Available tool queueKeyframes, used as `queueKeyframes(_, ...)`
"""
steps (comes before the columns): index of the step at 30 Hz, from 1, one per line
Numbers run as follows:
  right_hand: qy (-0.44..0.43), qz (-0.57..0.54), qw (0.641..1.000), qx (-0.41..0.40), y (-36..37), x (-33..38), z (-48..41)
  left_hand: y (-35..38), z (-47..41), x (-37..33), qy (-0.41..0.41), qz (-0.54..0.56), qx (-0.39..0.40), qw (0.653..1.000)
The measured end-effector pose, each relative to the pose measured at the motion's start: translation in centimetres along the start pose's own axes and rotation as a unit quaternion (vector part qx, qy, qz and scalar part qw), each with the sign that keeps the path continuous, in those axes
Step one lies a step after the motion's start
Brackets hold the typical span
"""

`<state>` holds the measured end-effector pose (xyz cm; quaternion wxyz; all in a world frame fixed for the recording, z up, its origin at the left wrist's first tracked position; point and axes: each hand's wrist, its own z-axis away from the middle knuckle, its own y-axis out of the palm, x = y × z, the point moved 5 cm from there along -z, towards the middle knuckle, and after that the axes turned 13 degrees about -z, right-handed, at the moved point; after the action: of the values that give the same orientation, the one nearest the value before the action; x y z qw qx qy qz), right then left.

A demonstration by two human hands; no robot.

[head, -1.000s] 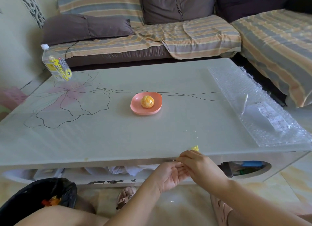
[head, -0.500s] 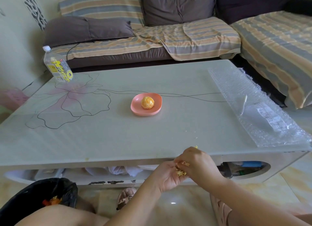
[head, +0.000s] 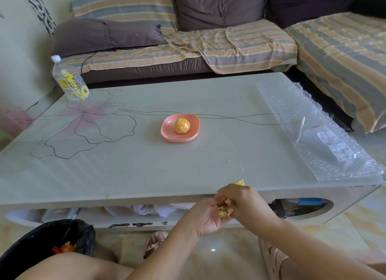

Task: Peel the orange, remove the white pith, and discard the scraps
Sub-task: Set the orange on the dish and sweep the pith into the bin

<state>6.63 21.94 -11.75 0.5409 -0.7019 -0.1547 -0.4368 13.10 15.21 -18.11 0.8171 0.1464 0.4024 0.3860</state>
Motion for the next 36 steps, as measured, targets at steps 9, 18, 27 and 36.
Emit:
queueKeyframes(9, 0.015, -0.036, 0.999, -0.033, -1.1, 0.1, 0.2, -0.3, -0.5, 0.1, -0.003, 0.019, 0.014, 1.0)
queueKeyframes(18, 0.019, -0.078, 0.995, -0.055, -1.8, -0.1, -0.2, 0.4, 0.0, -0.1, -0.014, 0.027, 0.032, 0.999)
queueKeyframes(27, 0.07, -0.177, 0.979, -0.077, -3.9, -0.1, -1.4, 0.1, -0.9, 0.7, -0.042, 0.089, 0.044, 0.994)
queueKeyframes(36, 0.073, 0.067, 0.994, -0.054, -6.3, -2.4, -4.4, -0.4, -1.7, 1.7, -0.053, 0.037, 0.004, 0.998)
